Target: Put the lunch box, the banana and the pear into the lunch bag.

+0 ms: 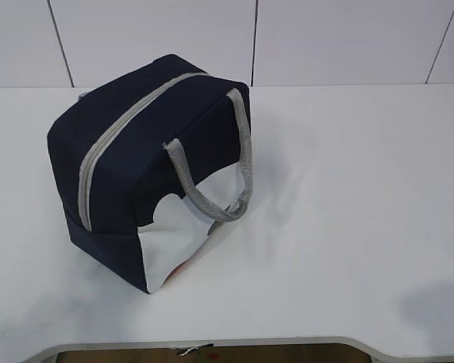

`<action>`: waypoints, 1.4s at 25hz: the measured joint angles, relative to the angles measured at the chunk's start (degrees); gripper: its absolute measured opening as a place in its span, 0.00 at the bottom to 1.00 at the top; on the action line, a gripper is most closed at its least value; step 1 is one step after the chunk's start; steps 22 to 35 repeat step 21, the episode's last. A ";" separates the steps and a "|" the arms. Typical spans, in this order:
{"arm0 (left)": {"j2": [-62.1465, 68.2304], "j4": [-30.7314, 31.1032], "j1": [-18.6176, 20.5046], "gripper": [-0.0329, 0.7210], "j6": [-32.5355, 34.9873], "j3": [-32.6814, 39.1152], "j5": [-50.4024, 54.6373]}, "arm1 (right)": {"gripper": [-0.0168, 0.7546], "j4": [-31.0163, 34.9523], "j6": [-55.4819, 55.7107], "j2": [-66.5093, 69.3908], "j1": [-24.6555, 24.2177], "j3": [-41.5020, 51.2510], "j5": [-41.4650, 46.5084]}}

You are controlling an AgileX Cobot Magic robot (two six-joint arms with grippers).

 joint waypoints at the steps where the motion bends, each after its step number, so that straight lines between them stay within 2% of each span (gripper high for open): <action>1: 0.00 0.00 0.00 0.36 0.00 0.00 0.00 | 0.57 0.00 0.00 0.00 -0.84 0.00 0.00; 35: 0.00 0.00 0.00 0.36 0.00 0.00 0.00 | 0.57 0.00 0.00 0.00 -1.52 0.00 0.00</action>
